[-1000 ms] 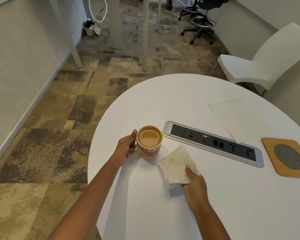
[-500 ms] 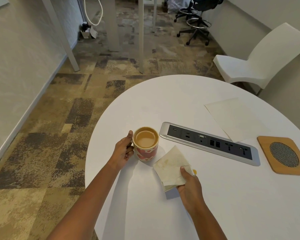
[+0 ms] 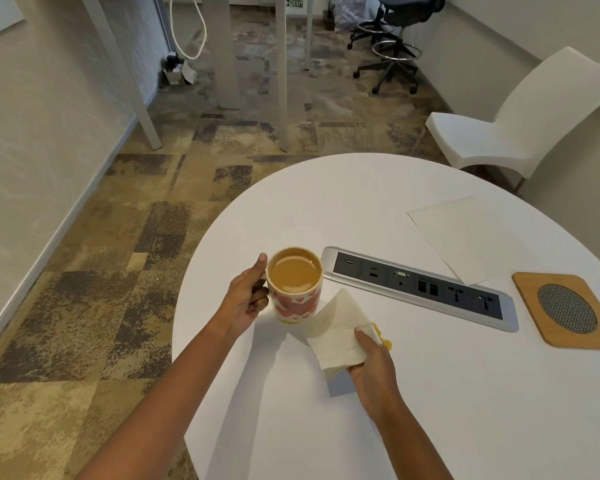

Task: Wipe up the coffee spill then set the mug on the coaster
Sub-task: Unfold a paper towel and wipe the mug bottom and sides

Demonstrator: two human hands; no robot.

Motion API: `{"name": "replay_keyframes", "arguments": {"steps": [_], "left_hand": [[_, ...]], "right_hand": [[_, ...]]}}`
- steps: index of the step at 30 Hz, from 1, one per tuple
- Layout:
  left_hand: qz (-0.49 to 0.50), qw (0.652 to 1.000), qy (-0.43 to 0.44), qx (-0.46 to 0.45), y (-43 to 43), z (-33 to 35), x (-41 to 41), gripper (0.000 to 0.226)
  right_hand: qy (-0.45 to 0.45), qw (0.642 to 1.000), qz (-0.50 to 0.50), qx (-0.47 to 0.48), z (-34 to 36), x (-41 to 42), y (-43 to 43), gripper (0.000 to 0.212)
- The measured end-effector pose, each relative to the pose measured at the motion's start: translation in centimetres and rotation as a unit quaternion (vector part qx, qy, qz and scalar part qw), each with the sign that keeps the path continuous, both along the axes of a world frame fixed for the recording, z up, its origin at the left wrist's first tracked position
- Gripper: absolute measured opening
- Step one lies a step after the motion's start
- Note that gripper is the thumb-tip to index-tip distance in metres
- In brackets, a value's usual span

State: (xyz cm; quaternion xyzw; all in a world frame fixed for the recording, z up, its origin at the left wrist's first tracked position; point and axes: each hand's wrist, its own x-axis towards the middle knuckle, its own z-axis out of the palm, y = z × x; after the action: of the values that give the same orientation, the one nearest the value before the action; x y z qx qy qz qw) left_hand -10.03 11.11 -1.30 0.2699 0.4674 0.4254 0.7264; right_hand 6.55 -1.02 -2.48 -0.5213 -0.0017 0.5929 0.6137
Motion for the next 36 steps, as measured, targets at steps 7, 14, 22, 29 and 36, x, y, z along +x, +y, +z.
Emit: {"name": "replay_keyframes", "arguments": {"steps": [7,14,22,29,36], "left_hand": [[-0.026,0.999,-0.006,0.023,0.5,5.2,1.2,0.052],[-0.030,0.999,-0.019,0.021,0.6,8.2,2.6,0.051],[-0.013,0.999,-0.033,0.014,0.5,10.4,3.6,0.039],[0.004,1.000,-0.022,0.013,0.6,11.0,4.4,0.048],[0.014,0.999,-0.023,0.018,1.1,10.9,4.1,0.036]], "right_hand": [[0.076,0.995,0.007,0.064,2.3,-1.4,1.8,0.023],[0.156,0.978,-0.017,0.135,3.9,-1.6,4.2,0.031],[0.254,0.947,0.009,0.195,3.5,-2.1,5.5,0.037],[0.294,0.935,0.009,0.200,4.3,-4.0,5.8,0.030],[0.260,0.951,0.063,0.159,4.0,-3.0,4.4,0.024]]}}
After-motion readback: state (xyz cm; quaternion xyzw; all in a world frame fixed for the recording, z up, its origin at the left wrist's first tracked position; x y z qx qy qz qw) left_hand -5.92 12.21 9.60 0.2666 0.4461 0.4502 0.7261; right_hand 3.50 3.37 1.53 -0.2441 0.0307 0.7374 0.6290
